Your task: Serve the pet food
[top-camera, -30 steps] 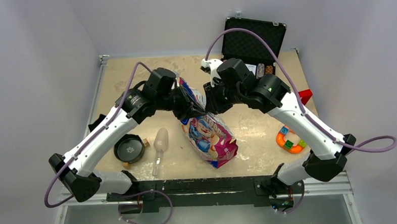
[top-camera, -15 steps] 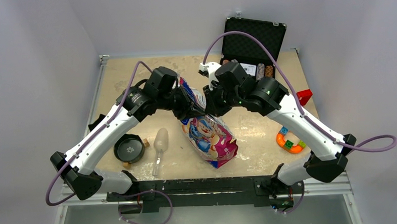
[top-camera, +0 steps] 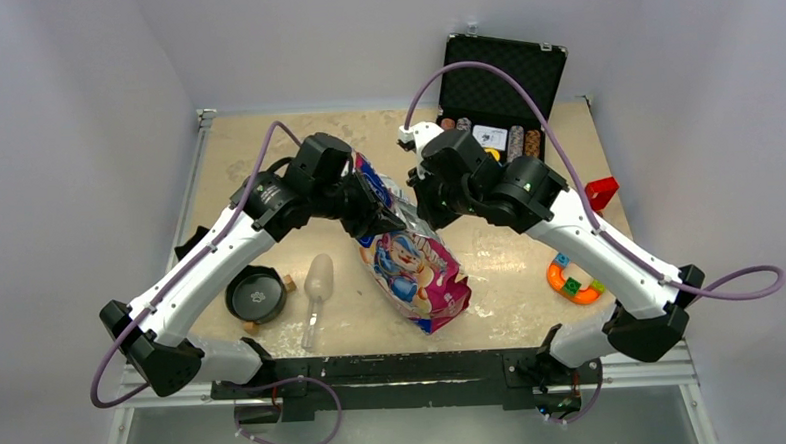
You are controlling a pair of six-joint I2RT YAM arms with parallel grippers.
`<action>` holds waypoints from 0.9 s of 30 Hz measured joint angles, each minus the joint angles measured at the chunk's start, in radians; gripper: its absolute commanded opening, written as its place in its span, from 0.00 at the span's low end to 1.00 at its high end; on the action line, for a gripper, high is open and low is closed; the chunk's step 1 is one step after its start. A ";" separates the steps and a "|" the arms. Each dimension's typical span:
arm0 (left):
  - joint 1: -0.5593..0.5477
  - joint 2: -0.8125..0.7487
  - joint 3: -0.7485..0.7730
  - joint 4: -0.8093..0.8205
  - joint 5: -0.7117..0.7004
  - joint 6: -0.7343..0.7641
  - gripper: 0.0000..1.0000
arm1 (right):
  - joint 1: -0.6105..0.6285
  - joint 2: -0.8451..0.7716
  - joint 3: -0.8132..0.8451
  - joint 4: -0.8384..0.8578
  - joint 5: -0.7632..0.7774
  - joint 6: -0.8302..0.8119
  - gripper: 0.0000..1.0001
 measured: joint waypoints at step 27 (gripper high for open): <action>0.012 -0.027 -0.124 0.211 0.029 -0.051 0.01 | 0.008 -0.050 -0.045 0.064 -0.089 0.027 0.00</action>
